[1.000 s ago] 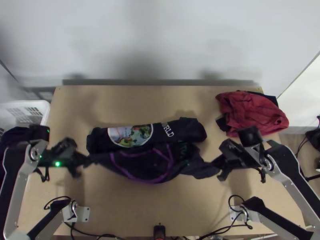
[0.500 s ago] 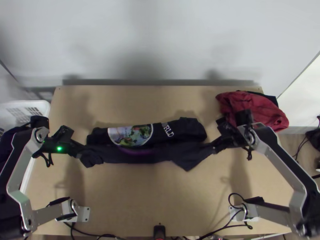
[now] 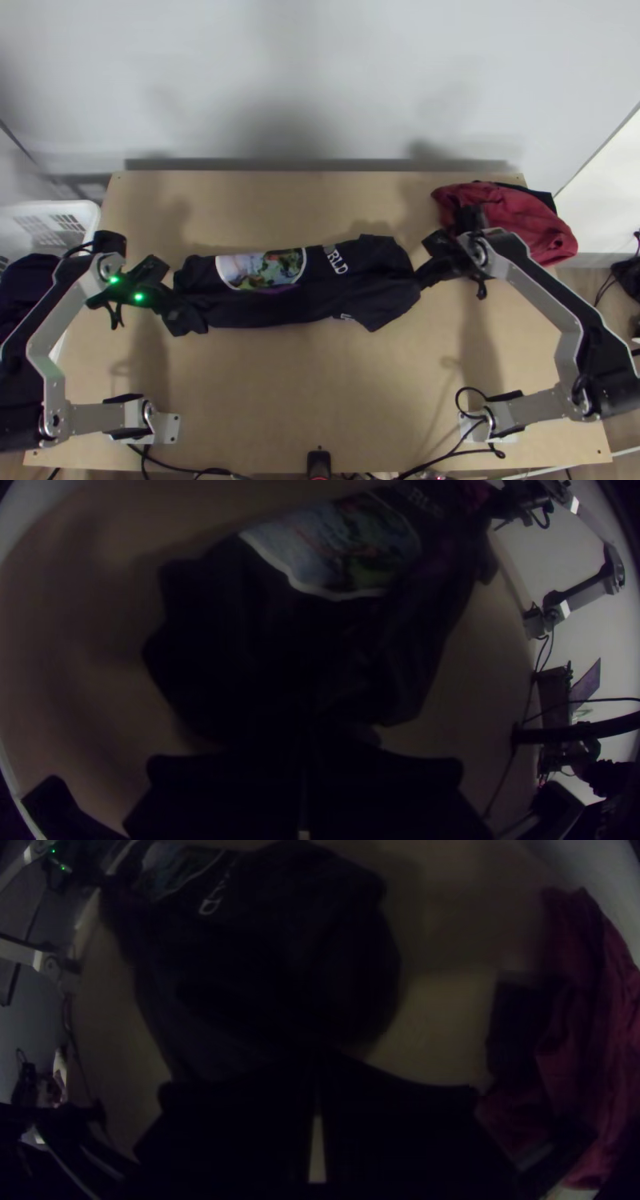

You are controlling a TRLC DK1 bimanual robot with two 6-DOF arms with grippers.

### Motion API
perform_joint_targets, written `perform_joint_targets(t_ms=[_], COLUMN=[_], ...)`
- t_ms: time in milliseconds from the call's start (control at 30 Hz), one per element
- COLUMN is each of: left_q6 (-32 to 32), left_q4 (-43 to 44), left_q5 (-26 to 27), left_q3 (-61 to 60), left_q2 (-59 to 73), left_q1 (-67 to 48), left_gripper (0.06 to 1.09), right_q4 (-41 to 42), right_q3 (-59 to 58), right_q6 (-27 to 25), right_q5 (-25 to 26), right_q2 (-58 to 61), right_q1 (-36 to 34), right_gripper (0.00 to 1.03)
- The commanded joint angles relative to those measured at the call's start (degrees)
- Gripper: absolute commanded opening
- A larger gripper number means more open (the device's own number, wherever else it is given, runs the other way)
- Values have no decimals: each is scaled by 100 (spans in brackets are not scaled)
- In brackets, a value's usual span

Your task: Fold the t-shirt

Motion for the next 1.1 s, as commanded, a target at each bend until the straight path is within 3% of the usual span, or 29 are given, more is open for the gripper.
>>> perform_joint_targets(t_ms=[0,200,600,667,767,867,967,1000,1067], left_q6=[-233,-268,-259,-373,-479,-567,-584,-584,-593], left_q4=[228,527,878,957,984,993,993,1010,1028], left_q5=[-101,-514,-707,-707,-707,-707,-707,-707,-707], left_q3=[167,211,167,176,176,150,106,79,36], left_q2=[420,763,860,772,587,385,253,209,95], left_q1=[-353,-318,-107,-142,-221,-274,-318,-335,-379], left_gripper=[10,10,10,14,26,53,100,105,105], right_q4=[272,571,738,738,738,738,720,720,676], right_q3=[46,-191,-367,-358,-349,-323,-314,-305,-296], right_q6=[212,212,124,194,299,396,466,528,572], right_q5=[148,605,746,746,737,737,737,737,737], right_q2=[376,534,534,446,279,103,-72,-134,-248], right_q1=[414,511,203,212,256,247,177,150,150], right_gripper=[3,3,3,12,25,44,63,68,76])
